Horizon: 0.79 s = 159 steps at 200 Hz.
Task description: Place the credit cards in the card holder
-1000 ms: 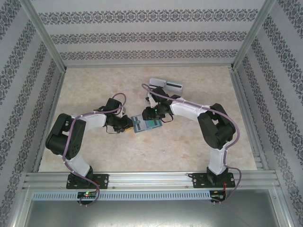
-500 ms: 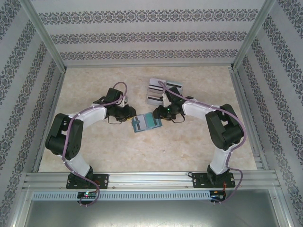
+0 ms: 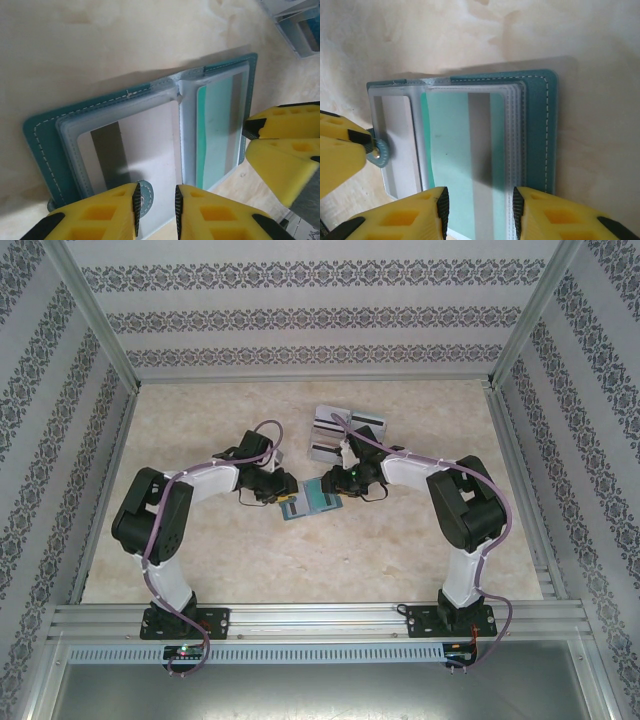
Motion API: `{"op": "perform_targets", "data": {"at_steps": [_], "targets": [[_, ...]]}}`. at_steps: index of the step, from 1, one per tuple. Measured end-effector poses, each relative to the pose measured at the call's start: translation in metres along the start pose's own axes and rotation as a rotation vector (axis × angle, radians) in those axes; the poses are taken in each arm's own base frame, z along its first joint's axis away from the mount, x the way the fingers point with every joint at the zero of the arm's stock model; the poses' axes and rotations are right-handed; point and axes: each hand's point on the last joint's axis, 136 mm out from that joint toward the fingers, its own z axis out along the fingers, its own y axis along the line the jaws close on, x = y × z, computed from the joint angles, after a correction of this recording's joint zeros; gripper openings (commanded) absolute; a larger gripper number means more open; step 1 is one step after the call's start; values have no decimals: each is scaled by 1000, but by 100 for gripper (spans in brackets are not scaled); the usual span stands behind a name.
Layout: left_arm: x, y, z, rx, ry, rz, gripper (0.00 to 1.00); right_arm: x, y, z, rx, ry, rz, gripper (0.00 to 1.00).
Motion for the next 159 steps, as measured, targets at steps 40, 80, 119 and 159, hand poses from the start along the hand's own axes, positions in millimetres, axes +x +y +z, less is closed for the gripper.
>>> {"op": "perform_targets", "data": {"at_steps": [40, 80, 119, 159], "targets": [[0, 1, 7, 9, 9, -1, 27, -1, 2, 0, -10, -3, 3, 41], [0, -2, 8, 20, 9, 2, 27, -1, 4, 1, -23, 0, 12, 41], [0, -2, 8, 20, 9, -1, 27, 2, 3, 7, -34, 16, 20, 41], [-4, -6, 7, 27, 1, 6, 27, 1, 3, 7, -34, 15, 22, 41]]}}
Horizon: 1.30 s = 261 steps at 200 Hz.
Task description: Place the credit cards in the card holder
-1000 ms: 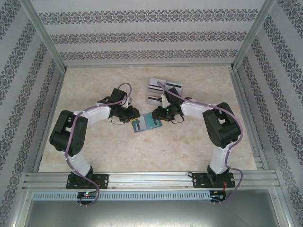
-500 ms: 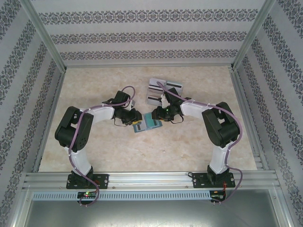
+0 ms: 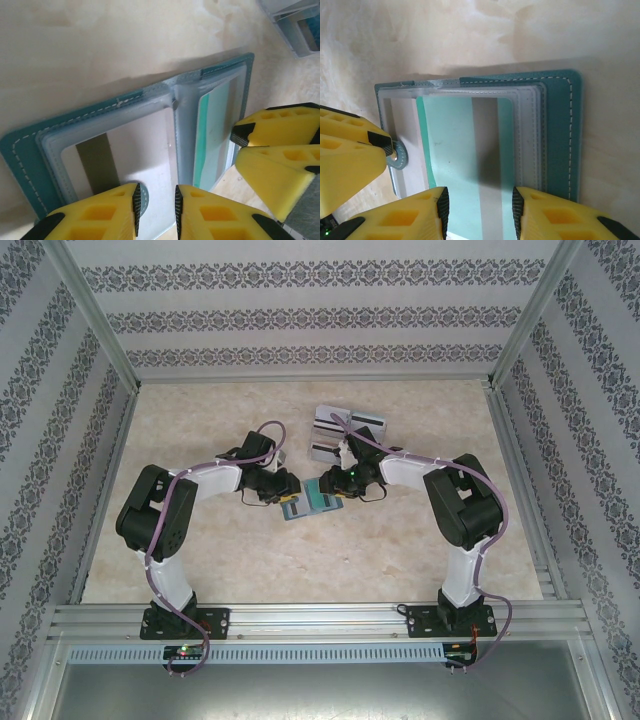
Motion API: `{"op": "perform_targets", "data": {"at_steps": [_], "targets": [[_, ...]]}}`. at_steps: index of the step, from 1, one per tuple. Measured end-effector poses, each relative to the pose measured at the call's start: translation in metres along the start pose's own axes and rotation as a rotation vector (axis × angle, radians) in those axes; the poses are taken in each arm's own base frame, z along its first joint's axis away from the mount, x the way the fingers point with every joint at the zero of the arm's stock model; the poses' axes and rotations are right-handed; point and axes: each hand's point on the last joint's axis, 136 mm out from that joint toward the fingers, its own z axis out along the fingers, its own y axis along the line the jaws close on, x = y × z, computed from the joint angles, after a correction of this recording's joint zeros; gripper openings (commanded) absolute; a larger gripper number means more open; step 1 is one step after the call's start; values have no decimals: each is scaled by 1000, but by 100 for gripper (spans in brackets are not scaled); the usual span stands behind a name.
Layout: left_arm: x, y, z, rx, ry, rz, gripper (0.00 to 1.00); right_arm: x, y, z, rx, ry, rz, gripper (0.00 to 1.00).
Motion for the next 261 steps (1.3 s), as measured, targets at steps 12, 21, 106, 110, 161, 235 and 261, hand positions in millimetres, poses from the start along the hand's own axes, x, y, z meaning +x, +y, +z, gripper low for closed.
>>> {"op": "perform_targets", "data": {"at_steps": [12, 21, 106, 110, 161, 235, 261], "targets": [[-4, -4, -1, 7, -8, 7, 26, 0, 0, 0, 0, -1, 1, 41], [-7, -8, -3, 13, -15, 12, 26, -2, -2, -1, 1, -4, 4, 41], [-5, -46, 0, 63, -8, 68, 19, -5, -4, -4, -9, -25, 25, 41], [-4, -46, 0, 65, -6, 66, 19, -5, -4, -5, -12, -28, 27, 42], [-1, -31, 21, 42, 38, 20, 14, -11, -12, -16, -37, -67, 84, 43], [-7, -37, 30, 61, 44, 20, 13, -15, -2, -17, -90, -73, 89, 43], [-8, -36, 33, 65, 50, 19, 13, -15, -2, -17, -91, -73, 89, 43]]}}
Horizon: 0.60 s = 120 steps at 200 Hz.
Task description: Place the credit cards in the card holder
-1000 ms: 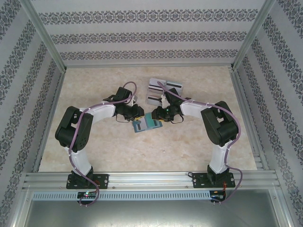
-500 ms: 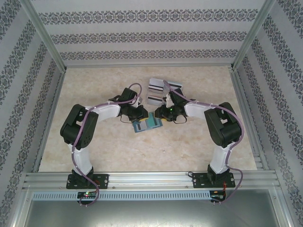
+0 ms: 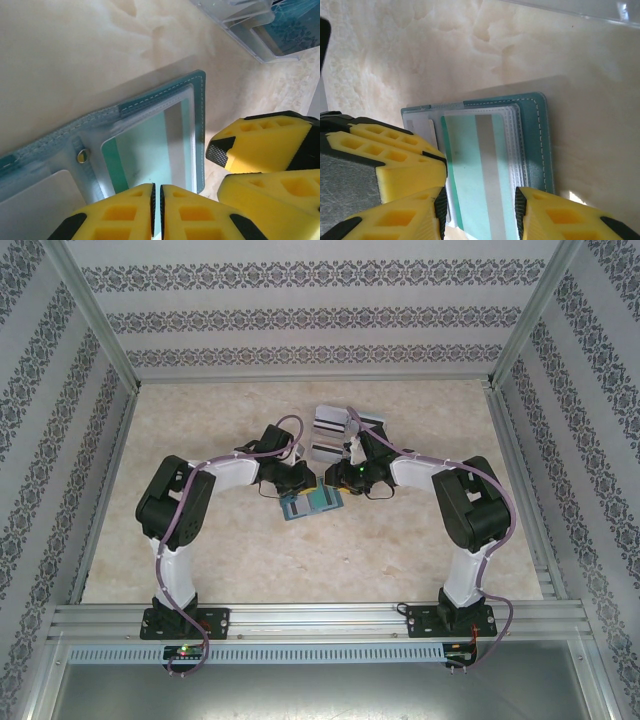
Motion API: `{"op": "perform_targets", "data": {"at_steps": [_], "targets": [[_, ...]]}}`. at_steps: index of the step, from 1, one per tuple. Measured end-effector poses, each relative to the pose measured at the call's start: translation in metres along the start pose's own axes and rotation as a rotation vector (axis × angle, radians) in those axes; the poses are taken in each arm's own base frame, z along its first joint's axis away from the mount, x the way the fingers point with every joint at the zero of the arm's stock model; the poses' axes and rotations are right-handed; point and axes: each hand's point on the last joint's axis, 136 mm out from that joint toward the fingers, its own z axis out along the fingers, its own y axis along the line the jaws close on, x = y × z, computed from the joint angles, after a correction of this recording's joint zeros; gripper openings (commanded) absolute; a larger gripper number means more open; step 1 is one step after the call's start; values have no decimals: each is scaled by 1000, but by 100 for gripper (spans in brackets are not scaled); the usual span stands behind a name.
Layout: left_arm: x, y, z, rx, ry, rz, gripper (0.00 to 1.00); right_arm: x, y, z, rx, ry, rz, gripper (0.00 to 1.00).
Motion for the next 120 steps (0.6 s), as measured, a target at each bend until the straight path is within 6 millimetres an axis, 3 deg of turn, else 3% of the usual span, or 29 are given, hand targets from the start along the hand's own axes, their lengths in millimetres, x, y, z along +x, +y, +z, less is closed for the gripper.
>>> {"op": "perform_targets", "data": {"at_steps": [120], "targets": [[2, 9, 10, 0, 15, -21, 2, 6, -8, 10, -3, 35, 17, 43]]}}
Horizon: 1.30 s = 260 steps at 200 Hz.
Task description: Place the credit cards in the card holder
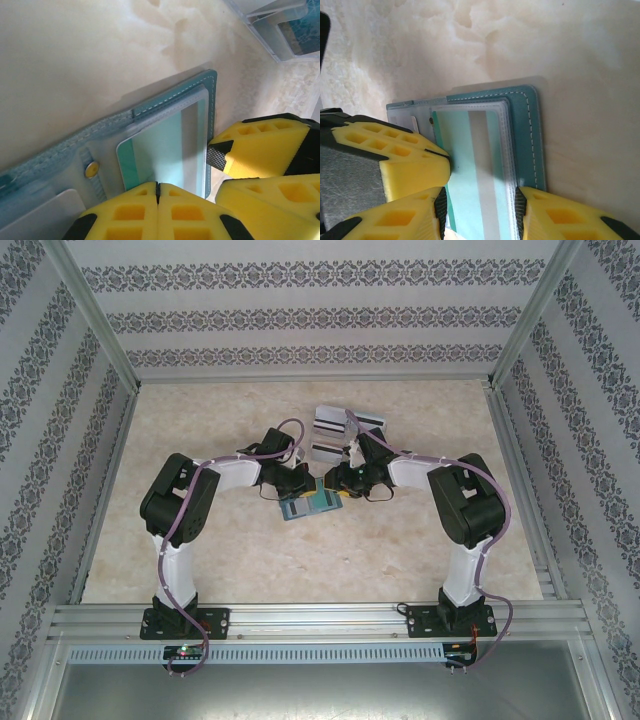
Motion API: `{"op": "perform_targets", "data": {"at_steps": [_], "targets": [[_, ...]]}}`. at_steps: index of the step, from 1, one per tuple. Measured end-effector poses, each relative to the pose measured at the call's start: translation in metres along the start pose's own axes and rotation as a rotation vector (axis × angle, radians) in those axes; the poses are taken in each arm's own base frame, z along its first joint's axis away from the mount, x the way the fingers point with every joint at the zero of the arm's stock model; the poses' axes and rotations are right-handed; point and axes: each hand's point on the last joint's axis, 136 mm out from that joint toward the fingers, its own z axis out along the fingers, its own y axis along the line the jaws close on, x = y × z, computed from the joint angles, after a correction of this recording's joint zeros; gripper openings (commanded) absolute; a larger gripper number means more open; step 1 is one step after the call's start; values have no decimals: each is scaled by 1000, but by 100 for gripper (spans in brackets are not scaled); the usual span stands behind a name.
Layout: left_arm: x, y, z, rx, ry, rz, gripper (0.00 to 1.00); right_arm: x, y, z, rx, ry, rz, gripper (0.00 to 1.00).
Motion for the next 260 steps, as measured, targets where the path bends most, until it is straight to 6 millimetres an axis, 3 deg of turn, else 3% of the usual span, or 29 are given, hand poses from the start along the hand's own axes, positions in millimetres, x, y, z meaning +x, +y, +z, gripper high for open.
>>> {"op": "perform_targets", "data": {"at_steps": [102, 186, 218, 260], "targets": [[0, 0, 1, 9, -3, 2, 1, 1, 8, 0, -41, 11, 2, 43], [0, -1, 2, 17, 0, 4, 1, -4, 31, -2, -153, 14, 14, 43], [0, -1, 2, 16, 0, 4, 3, -4, 30, -2, -150, 12, 11, 43], [-1, -1, 0, 4, -2, 4, 14, 4, 13, 0, -108, 18, 39, 43]]}}
